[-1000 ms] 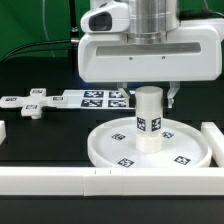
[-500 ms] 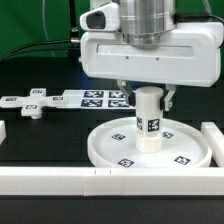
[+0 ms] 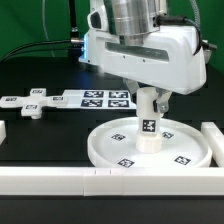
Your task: Assemble round table
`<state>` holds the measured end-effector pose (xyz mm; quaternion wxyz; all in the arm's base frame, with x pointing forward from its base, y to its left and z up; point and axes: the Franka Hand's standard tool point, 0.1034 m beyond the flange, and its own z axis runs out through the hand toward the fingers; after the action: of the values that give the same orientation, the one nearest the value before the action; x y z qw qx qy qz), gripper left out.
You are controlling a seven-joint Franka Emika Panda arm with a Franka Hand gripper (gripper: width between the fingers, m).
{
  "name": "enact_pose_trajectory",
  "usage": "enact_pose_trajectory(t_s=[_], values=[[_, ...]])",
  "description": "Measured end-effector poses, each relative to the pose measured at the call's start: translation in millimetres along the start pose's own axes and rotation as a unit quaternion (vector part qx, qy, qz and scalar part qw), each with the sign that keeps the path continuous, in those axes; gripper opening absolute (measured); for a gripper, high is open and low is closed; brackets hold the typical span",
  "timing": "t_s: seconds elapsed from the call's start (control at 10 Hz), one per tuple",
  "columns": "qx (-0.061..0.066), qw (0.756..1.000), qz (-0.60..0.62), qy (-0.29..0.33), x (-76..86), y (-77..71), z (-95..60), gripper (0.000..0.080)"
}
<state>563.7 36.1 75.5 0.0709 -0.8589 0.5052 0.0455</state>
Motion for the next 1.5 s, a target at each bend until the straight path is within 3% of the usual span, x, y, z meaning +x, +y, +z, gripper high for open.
enact_pose_trajectory(t_s=[0.2,0.6,0.7,1.0,1.1,1.3,1.5], values=[[0.002,0.999,0.053,-0.003,-1.2,-0.7,0.3,0.0409],[0.053,0.96,0.273,-0.025,-0.9,0.9,1.8,0.0409],[0.057,0.951,0.301,-0.031,-2.1,0.1,2.0,0.0409],[0.057,0.95,0.304,-0.033,-2.3,0.3,2.7,0.0409],[0.058,0.956,0.286,-0.032,-2.3,0.4,2.8,0.0596],[0.046,0.962,0.266,-0.039,-5.2,0.2,1.1,0.0638],[0.05,0.981,0.186,-0.035,-5.3,0.1,1.0,0.0646]])
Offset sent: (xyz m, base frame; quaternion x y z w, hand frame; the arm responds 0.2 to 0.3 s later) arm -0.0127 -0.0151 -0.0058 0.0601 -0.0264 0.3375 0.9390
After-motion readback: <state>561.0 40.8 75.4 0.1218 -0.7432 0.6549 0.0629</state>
